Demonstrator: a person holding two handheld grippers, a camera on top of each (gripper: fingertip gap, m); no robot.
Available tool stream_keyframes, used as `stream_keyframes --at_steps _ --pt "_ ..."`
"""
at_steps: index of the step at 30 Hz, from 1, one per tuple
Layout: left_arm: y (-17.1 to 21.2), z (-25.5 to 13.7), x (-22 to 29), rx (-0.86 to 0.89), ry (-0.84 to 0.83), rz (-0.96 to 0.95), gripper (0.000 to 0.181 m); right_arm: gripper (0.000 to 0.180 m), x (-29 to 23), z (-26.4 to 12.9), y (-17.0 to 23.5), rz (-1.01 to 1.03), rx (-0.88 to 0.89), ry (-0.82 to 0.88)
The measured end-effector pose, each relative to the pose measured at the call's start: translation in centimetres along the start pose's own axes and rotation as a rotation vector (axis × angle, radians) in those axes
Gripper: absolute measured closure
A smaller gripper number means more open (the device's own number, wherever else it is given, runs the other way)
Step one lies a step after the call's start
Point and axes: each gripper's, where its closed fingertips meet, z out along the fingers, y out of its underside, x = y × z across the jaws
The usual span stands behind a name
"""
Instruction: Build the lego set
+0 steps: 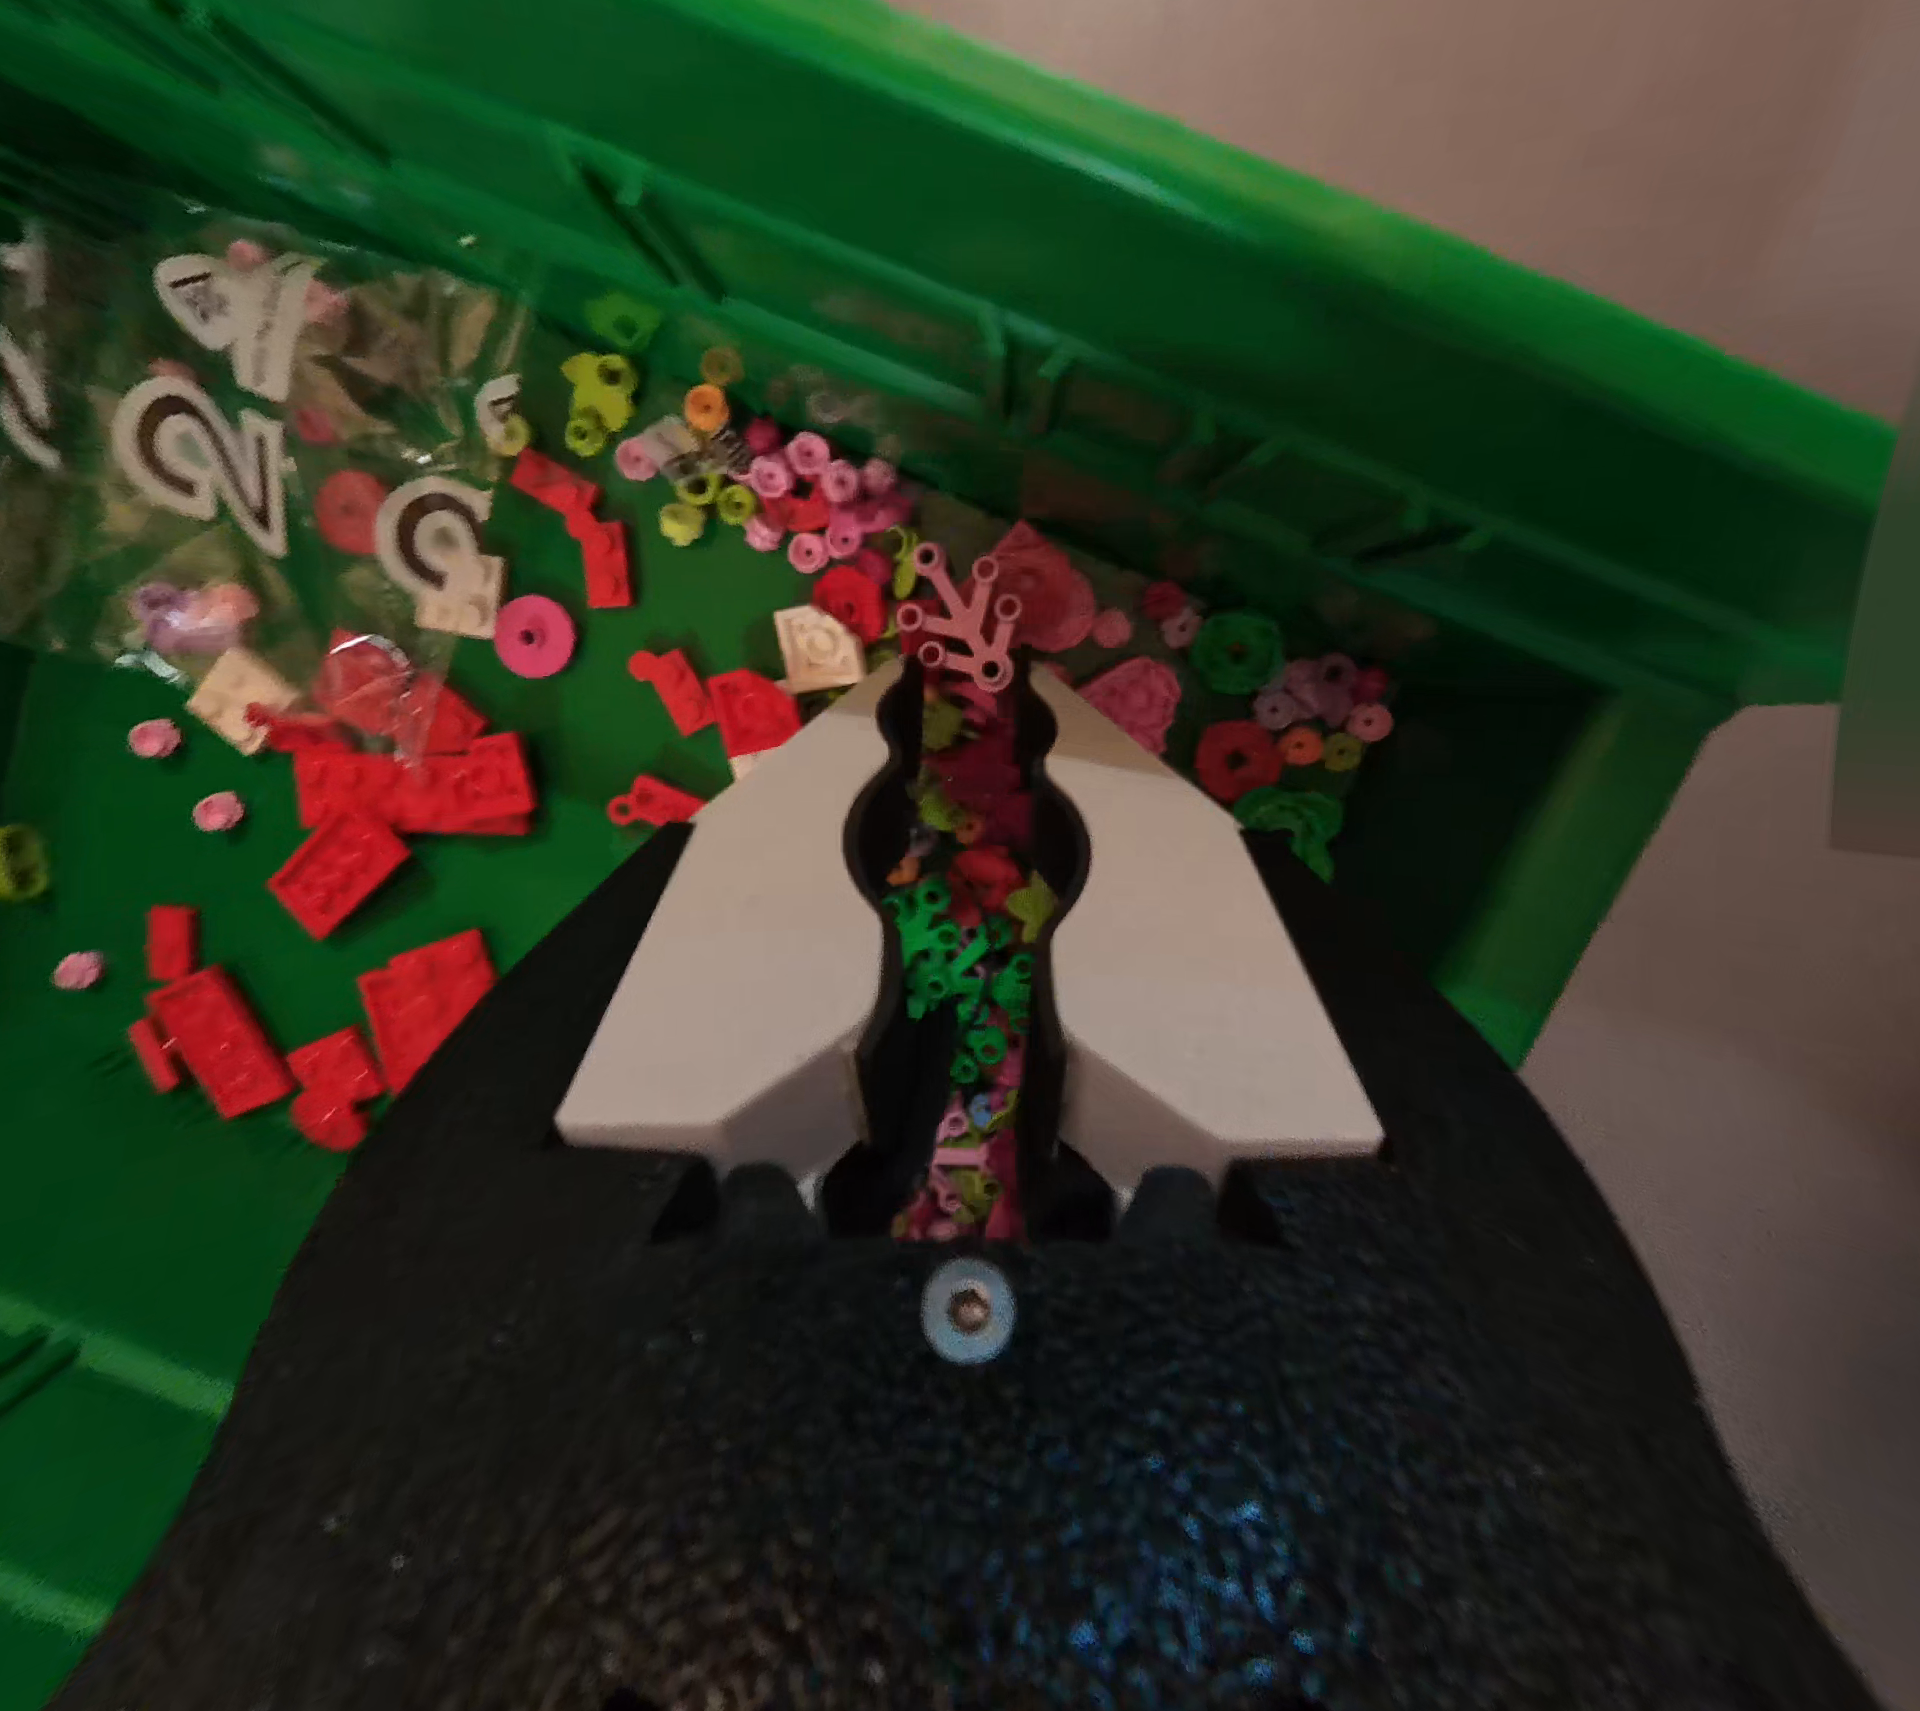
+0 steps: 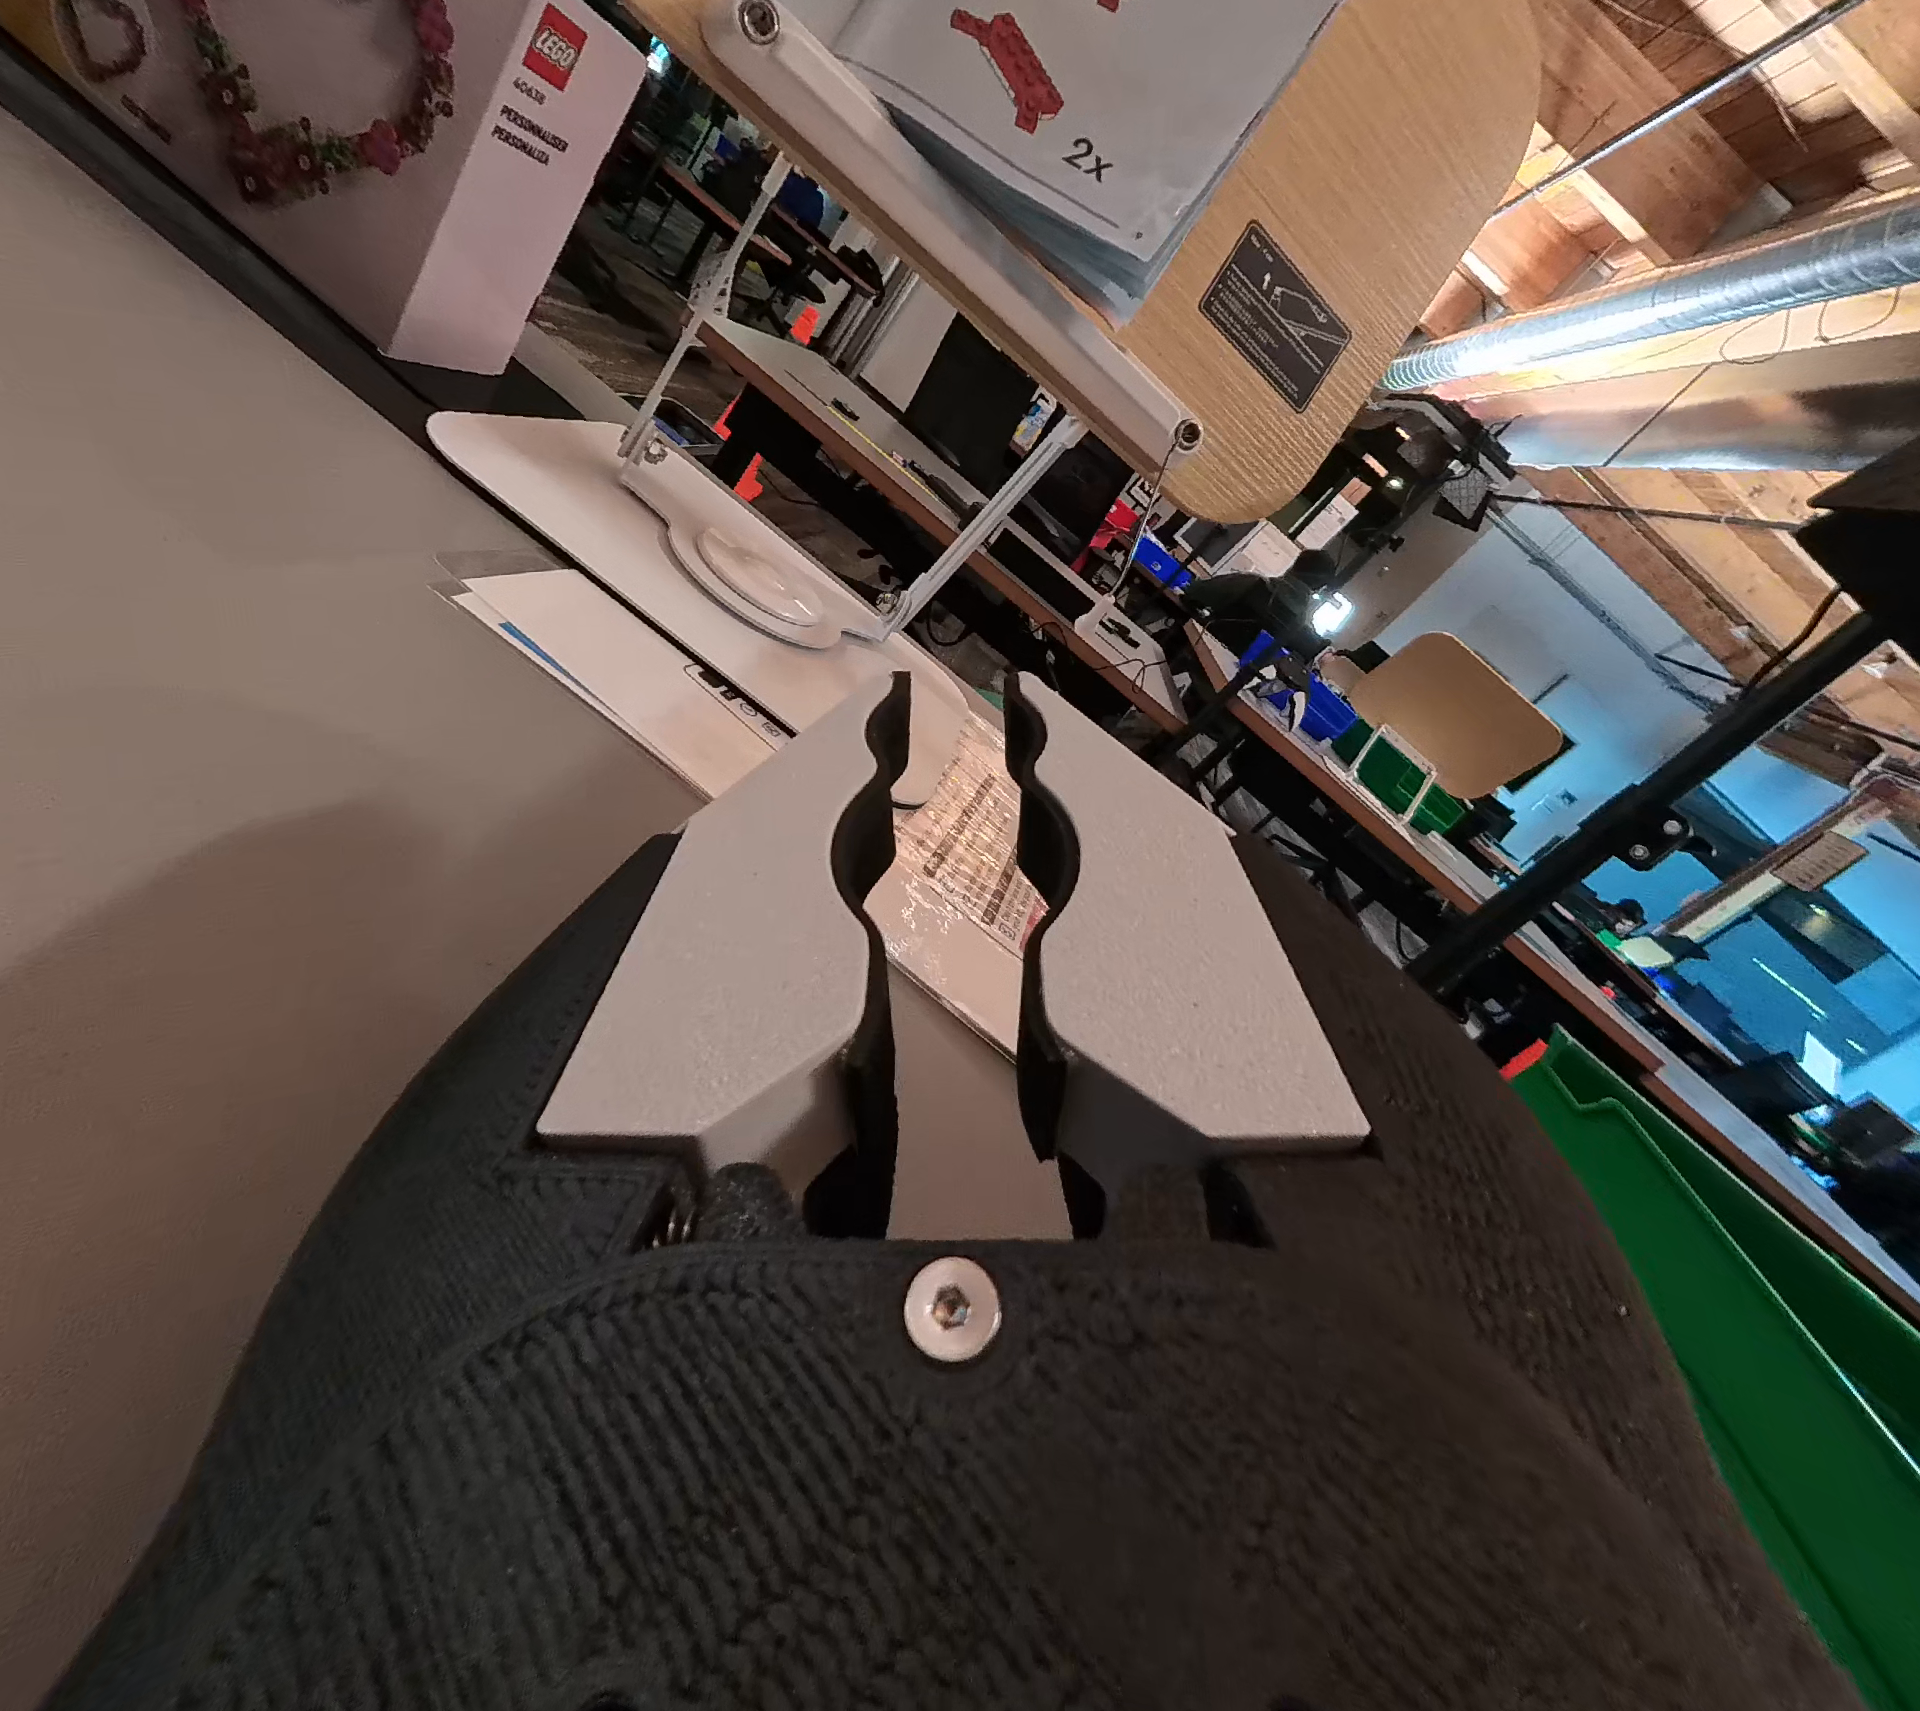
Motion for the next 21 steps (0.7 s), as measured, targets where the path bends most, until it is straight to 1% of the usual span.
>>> stream_keyframes --at_steps 5,8,11,12,15,17,19,21 --pt "0.4 -1.0 -1.6 0.014 -0.057 -0.046 0.166 0.164 -0.2 0.1 0.0 -0.011 -0.004 -0.007" --pt "0.7 -1.5 -1.8 0.015 -0.050 -0.073 0.166 0.164 -0.2 0.1 0.0 -0.014 -0.005 -0.008" --pt "1.4 -2.1 1.2 -0.012 0.167 -0.133 0.166 0.164 -0.2 0.1 0.0 -0.015 -0.006 -0.009" --pt "1.4 -2.4 2.4 -0.004 0.243 -0.148 0.161 0.164 -0.3 0.1 0.0 -0.016 -0.006 -0.009" --pt "1.0 -3.3 3.4 0.046 0.312 -0.202 0.147 0.164 -0.2 0.1 0.0 -0.013 -0.004 -0.008" --pt "-0.2 -4.5 3.2 0.150 0.342 -0.225 0.137 0.163 -0.1 0.0 0.0 0.000 -0.002 -0.004" --pt "-0.6 -5.5 0.8 0.191 0.256 -0.255 0.128 0.163 0.1 -0.1 -0.2 0.026 0.010 0.003" --pt "-0.1 -6.5 -3.2 0.194 0.058 -0.275 0.136 0.163 0.5 -0.2 -0.3 0.050 0.023 0.013"
